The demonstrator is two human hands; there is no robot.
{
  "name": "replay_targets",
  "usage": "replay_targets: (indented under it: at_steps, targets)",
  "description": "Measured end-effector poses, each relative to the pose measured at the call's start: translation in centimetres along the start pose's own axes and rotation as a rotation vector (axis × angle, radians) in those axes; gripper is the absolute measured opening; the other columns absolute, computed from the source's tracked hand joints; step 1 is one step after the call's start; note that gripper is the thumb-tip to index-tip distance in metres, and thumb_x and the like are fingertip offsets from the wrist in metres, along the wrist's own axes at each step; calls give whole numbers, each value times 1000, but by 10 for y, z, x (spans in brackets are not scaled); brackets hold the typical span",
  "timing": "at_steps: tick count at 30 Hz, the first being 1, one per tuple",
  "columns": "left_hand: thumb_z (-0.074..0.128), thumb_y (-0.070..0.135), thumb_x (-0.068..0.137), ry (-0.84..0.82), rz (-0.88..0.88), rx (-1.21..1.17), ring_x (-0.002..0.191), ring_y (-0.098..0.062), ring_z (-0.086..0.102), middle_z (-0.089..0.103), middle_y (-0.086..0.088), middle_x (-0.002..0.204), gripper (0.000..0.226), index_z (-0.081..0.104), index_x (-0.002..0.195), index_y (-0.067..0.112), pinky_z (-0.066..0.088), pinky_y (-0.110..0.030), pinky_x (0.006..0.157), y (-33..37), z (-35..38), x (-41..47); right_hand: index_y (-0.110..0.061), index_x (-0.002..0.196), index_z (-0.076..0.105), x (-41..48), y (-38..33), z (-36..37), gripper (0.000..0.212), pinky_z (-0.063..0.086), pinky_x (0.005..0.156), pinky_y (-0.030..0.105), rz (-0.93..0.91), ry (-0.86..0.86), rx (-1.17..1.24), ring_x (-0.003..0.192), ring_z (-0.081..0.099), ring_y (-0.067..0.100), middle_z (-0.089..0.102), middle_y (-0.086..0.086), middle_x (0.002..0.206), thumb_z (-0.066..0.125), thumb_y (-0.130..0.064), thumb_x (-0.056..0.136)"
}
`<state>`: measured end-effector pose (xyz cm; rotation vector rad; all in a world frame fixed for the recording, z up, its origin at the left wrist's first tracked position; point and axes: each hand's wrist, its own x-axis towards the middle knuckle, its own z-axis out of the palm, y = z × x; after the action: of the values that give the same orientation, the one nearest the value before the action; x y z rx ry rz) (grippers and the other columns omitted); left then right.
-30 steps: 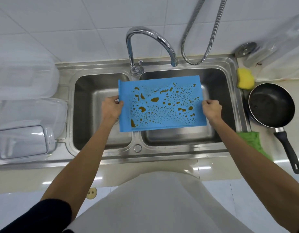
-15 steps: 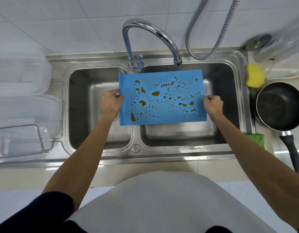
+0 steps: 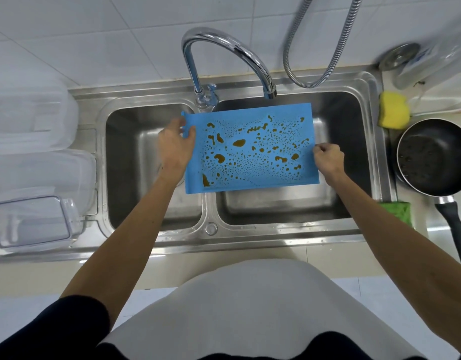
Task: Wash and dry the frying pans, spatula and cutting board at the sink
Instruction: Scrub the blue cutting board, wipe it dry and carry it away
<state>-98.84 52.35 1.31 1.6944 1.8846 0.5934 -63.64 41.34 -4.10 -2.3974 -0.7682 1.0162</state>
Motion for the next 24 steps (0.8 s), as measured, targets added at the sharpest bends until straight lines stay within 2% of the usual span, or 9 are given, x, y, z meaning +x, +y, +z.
replay_targets:
  at_steps: [2, 5, 7, 9, 11, 18, 24]
  targets:
    - [65, 31, 93, -51, 165, -6, 110, -21, 65, 69, -8, 122, 45, 61, 131, 6, 53, -32, 95, 12, 3, 9, 0, 107, 72, 0, 0, 0, 31, 46, 79, 34, -10, -3, -2, 92, 59, 22, 64, 7, 104, 45, -14, 100]
    - [60, 41, 94, -175, 409, 125, 141, -25, 40, 44, -9, 153, 67, 41, 150, 8, 30, -33, 117, 35, 7, 23, 1, 104, 71, 0, 1, 0, 30, 46, 78, 36, -16, -7, -2, 91, 59, 23, 66, 9, 103, 45, -14, 99]
    - [55, 47, 96, -228, 555, 280, 149, -29, 25, 28, -12, 162, 77, 28, 155, 5, 18, -36, 122, 43, 12, 33, 2, 102, 71, 1, 2, 0, 30, 50, 81, 41, -15, -11, 1, 92, 62, 26, 67, 10, 103, 46, -14, 98]
    - [49, 52, 98, -273, 629, 432, 152, -31, 16, 17, -16, 165, 83, 18, 157, 2, 13, -39, 123, 46, 15, 40, 1, 104, 71, 1, 2, 0, 30, 51, 83, 43, -12, -15, 3, 94, 63, 27, 66, 8, 102, 46, -14, 99]
    - [44, 55, 99, -290, 651, 540, 153, -32, 11, 12, -17, 165, 85, 13, 157, 1, 11, -42, 123, 46, 17, 45, 0, 106, 71, 0, 1, -1, 30, 51, 82, 41, -10, -13, 3, 94, 62, 24, 65, 6, 102, 46, -14, 99]
    - [43, 58, 97, -277, 651, 681, 153, -33, 10, 13, -19, 165, 88, 12, 157, 0, 12, -46, 124, 44, 18, 38, -3, 107, 72, 0, 2, -3, 29, 48, 80, 36, -12, -28, 24, 97, 62, 23, 65, 5, 107, 47, -15, 98]
    - [46, 56, 96, -277, 626, 732, 153, -34, 11, 17, -21, 163, 88, 14, 156, -1, 15, -48, 124, 42, 15, 28, -2, 103, 72, 0, 2, -4, 28, 52, 85, 42, -5, -35, 23, 94, 61, 23, 65, 6, 105, 47, -14, 98]
